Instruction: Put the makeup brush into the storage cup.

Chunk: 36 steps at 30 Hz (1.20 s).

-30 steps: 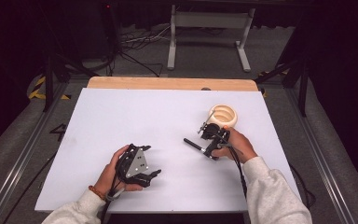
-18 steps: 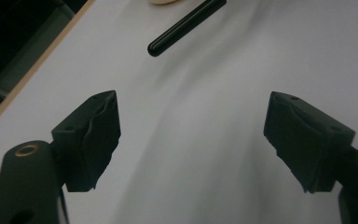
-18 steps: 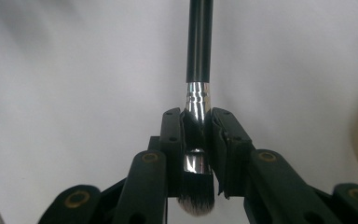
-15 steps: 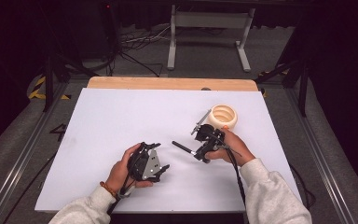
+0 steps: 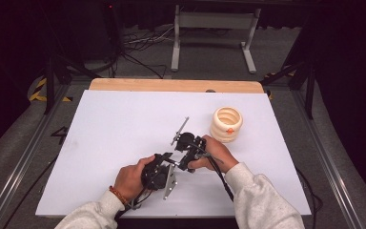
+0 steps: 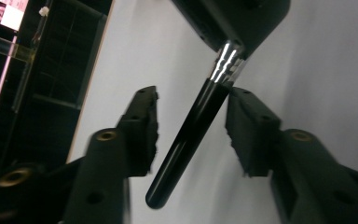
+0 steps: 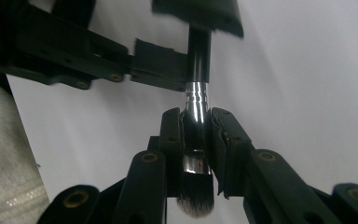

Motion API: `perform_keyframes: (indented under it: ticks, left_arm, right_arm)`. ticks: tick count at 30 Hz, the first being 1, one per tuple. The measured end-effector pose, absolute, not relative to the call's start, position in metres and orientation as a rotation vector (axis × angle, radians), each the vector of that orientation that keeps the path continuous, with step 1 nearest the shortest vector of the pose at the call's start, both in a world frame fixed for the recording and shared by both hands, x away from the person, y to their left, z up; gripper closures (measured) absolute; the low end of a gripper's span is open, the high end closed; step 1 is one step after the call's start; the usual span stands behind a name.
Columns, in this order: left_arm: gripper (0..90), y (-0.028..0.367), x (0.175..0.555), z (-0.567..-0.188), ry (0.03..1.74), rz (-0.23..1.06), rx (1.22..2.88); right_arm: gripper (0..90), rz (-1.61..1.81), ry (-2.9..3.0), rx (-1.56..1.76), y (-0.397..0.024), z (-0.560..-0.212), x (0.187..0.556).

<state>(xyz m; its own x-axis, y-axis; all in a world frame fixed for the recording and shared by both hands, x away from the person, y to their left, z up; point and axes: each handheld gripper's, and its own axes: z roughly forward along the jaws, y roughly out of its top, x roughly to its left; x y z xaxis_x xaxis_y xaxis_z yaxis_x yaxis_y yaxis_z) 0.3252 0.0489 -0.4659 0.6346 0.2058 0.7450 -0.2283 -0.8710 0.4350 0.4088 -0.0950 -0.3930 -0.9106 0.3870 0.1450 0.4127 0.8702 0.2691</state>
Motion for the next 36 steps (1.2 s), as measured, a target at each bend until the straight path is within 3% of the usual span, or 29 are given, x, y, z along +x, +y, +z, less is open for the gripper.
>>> perform_keyframes:
  ticks: [1, 3, 11, 13, 15, 18, 20, 27, 36]
  left_arm:
    - [65.3, 0.049, 0.325, -0.463, -0.067, 1.204, 2.405]
    - [70.0, 0.048, 0.325, -0.464, -0.065, 1.208, 2.415]
    - [78.6, 0.048, 0.325, -0.467, -0.099, 1.179, 2.474]
    - [78.8, 0.053, 0.328, -0.463, -0.049, 1.101, 2.431]
    - [78.9, 0.061, 0.331, -0.456, -0.012, 1.055, 2.426]
    - [78.9, 0.071, 0.335, -0.448, 0.074, 0.935, 2.366]
    - [78.9, 0.077, 0.338, -0.443, 0.122, 0.866, 2.334]
    - [79.0, 0.092, 0.35, -0.432, 0.25, 0.584, 2.177]
    - [79.0, 0.099, 0.358, -0.427, 0.344, 0.28, 1.972]
  right_arm:
    - [75.6, -0.452, -2.956, -0.623, -0.093, -0.393, 0.409]
    - [75.6, -0.449, -2.962, -0.622, -0.089, -0.393, 0.408]
    - [75.3, -0.498, -2.949, -0.63, -0.088, -0.388, 0.406]
    - [72.5, -0.549, -2.938, -0.623, -0.092, -0.383, 0.406]
    - [59.3, -0.668, -2.936, -0.618, -0.101, -0.373, 0.403]
    - [57.0, -0.797, -2.926, -0.648, -0.113, -0.364, 0.402]
    - [50.9, -0.945, -2.933, -0.65, -0.126, -0.354, 0.398]
    - [46.7, -1.323, -3.022, -0.588, -0.155, -0.335, 0.371]
    - [44.1, -1.698, -2.969, -0.547, -0.176, -0.351, 0.345]
